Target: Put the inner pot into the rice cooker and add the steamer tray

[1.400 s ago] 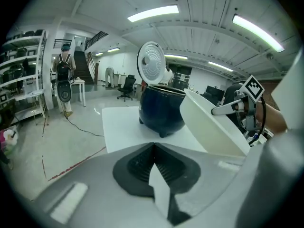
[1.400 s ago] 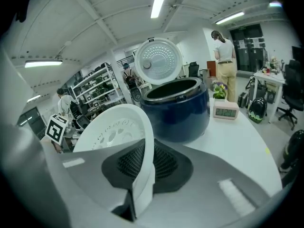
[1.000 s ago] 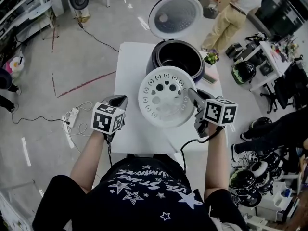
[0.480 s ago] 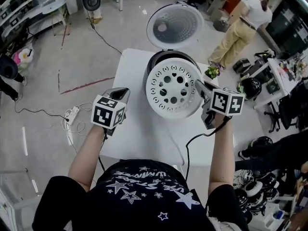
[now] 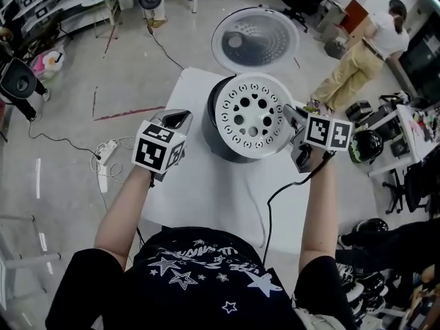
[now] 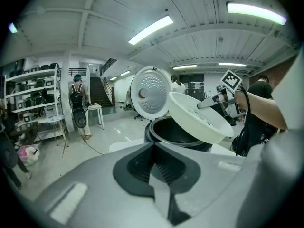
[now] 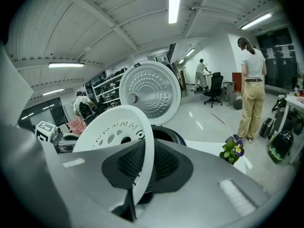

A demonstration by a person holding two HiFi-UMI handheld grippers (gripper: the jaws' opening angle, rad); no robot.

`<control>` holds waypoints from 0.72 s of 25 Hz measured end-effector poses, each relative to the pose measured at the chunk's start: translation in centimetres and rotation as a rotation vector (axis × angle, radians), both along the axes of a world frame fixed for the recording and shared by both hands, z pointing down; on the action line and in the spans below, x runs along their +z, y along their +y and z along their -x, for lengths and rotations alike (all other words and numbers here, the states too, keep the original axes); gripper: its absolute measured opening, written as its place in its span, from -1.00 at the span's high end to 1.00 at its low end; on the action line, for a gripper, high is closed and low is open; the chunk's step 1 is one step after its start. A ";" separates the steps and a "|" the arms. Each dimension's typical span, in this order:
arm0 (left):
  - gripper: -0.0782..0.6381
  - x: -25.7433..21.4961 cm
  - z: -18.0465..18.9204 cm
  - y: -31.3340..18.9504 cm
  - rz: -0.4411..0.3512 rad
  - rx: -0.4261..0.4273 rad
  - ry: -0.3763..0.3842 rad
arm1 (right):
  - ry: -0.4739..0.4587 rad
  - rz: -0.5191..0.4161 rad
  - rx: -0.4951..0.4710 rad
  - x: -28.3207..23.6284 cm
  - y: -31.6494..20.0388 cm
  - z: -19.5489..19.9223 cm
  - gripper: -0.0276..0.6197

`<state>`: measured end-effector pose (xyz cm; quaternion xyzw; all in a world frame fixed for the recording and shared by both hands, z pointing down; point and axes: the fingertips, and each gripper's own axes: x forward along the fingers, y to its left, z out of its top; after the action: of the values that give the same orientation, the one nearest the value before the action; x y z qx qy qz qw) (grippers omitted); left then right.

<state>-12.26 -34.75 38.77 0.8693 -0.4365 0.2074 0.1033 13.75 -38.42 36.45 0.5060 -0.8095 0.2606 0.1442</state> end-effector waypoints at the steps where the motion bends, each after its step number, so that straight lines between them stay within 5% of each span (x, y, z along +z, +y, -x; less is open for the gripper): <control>1: 0.76 0.0 -0.2 -0.2 -0.003 -0.011 0.001 | -0.004 0.002 -0.004 0.3 -0.6 -0.4 0.73; 13: 0.76 1.6 -0.2 0.1 0.002 -0.106 -0.034 | -0.016 0.034 -0.041 3.7 -5.7 -1.0 0.73; 18: 0.76 2.3 1.4 1.0 0.006 -0.126 -0.042 | 0.047 0.060 -0.090 5.8 -6.0 1.8 0.72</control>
<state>-13.66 -33.77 41.11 0.8353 -0.4917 0.2201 0.1097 11.97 -44.39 42.28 0.4704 -0.8197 0.2661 0.1897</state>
